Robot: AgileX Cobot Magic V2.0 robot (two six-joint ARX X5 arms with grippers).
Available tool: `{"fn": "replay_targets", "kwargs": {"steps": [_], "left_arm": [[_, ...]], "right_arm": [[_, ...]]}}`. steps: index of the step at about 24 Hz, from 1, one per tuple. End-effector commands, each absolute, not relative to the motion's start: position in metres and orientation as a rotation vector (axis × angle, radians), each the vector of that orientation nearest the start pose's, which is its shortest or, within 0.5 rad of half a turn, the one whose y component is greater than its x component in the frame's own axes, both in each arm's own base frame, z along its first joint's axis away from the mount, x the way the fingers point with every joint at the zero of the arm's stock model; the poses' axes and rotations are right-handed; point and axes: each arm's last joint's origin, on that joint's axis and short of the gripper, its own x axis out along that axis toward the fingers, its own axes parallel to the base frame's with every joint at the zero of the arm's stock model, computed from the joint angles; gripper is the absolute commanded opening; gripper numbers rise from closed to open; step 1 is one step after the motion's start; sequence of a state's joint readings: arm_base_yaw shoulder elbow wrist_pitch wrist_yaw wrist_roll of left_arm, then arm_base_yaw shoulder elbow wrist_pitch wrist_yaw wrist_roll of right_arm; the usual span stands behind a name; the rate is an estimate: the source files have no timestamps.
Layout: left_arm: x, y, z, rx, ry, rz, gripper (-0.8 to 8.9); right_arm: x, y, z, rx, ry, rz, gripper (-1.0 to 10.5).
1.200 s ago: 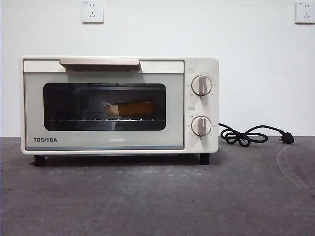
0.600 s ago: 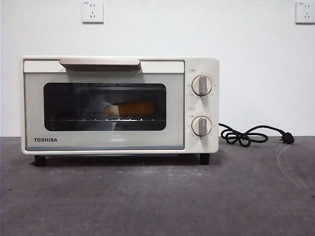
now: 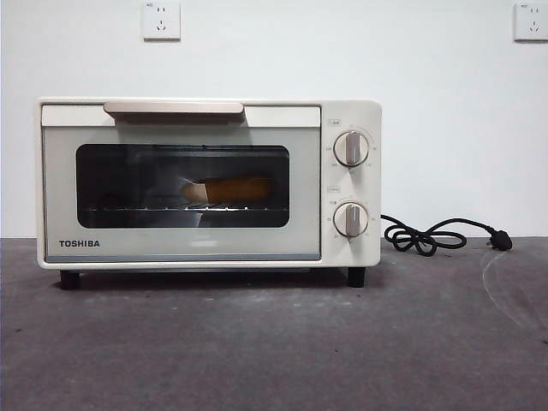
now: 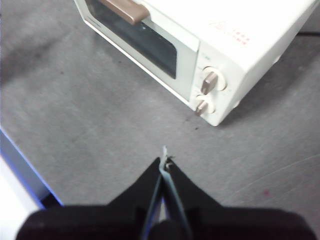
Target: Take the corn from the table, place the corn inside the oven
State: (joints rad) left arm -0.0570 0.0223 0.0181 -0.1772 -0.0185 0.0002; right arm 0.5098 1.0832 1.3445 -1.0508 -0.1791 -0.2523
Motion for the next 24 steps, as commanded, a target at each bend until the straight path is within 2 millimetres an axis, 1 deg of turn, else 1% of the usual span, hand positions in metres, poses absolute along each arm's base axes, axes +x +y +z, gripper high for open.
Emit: {"fn": "replay_targets", "kwargs": {"steps": [1,4,6,8,10,12,14,17,19,24], "left_arm": [[0.097,-0.005,0.149,0.016,0.177,-0.035,-0.03],[0.097,-0.005,0.149,0.016,0.177,-0.035,-0.03],[0.097,-0.005,0.149,0.016,0.177,-0.035,-0.03],[0.097,-0.005,0.149,0.016,0.177,-0.035,-0.03],[0.097,-0.005,0.149,0.016,0.177,-0.035,-0.03],[0.097,-0.005,0.149,0.016,0.177,-0.035,-0.03],[0.097,-0.005,0.149,0.016,0.177,-0.035,-0.03],[0.097,-0.005,0.149,0.016,0.178,-0.035,-0.03],[0.097,-0.005,0.149,0.016,0.18,-0.035,-0.03],[0.097,-0.005,0.148,0.016,0.188,-0.035,-0.03]], "right_arm": [[0.16,0.094,0.39,-0.415,0.688,0.739,0.0],[0.165,0.092,0.391,-0.476,0.653,0.655,0.0],[0.174,0.085,0.395,-0.465,0.592,0.552,0.0],[0.182,0.076,0.401,-0.396,0.545,0.471,0.0],[0.191,0.061,0.406,-0.288,0.51,0.384,0.0],[0.194,0.044,0.408,-0.199,0.502,0.31,0.0],[0.196,0.033,0.409,-0.151,0.508,0.26,0.0],[0.194,0.016,0.41,-0.127,0.508,0.181,0.0],[0.189,0.007,0.413,-0.127,0.492,0.138,0.0],[0.173,-0.005,0.417,-0.142,0.441,0.076,0.0]]}}
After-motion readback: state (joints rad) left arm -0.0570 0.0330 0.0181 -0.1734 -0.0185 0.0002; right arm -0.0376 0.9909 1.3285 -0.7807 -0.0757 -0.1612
